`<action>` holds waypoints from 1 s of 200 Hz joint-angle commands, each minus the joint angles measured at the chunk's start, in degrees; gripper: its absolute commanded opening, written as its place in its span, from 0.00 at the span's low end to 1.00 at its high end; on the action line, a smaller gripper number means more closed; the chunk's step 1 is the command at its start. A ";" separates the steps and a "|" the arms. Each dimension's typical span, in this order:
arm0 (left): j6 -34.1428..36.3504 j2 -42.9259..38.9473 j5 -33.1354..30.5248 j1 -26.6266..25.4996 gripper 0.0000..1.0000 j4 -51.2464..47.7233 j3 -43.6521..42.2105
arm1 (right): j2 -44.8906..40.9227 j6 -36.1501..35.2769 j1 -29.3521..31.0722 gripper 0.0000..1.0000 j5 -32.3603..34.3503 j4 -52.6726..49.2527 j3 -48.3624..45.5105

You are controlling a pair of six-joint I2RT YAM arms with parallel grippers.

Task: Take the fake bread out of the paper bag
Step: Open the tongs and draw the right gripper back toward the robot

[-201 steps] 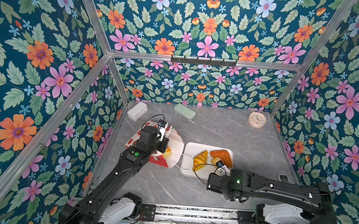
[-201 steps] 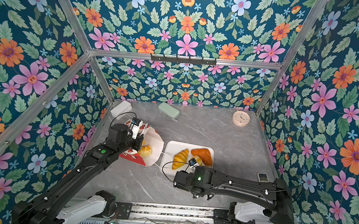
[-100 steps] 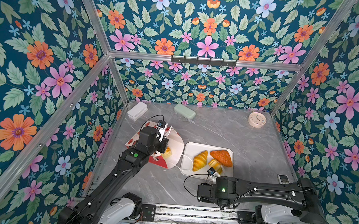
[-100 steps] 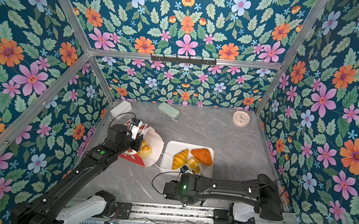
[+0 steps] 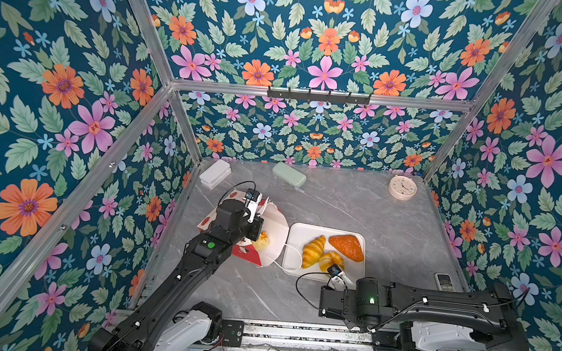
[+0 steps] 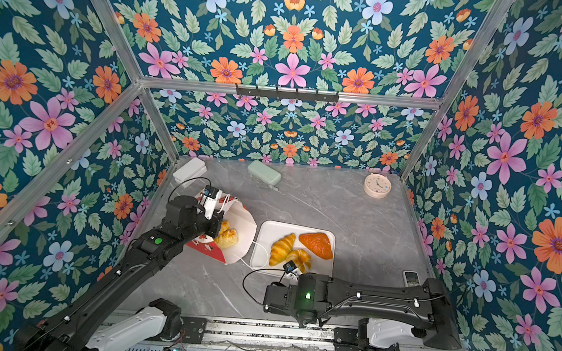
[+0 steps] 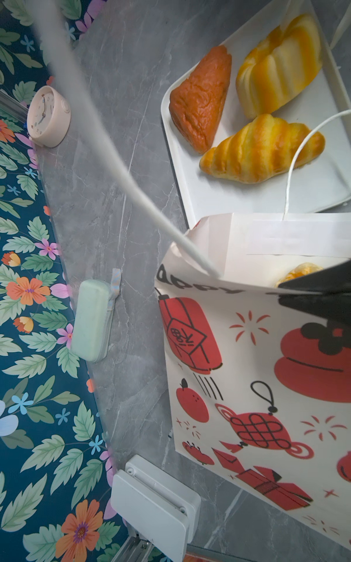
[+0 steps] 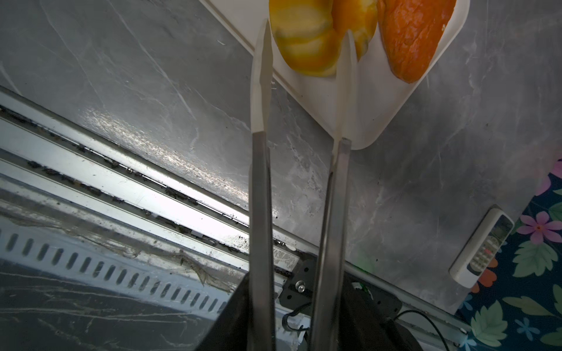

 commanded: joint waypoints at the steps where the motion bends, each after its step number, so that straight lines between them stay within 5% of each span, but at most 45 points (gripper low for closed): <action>1: -0.48 -0.15 0.94 -0.07 0.00 1.55 -0.06 | -1.69 1.54 -0.01 0.41 2.04 -0.46 1.30; 69: -0.52 -0.14 0.60 -0.01 0.00 1.55 -0.05 | -6.36 -3.62 0.00 0.40 4.95 8.05 2.83; 158: -0.53 -0.14 0.85 -0.02 0.00 1.62 -0.06 | -13.64 -3.00 -4.04 0.38 -4.08 22.63 -11.02; 200: -0.52 -0.41 0.84 -0.01 0.00 1.59 -0.18 | -16.24 -1.28 -6.52 0.37 -3.44 17.77 -13.73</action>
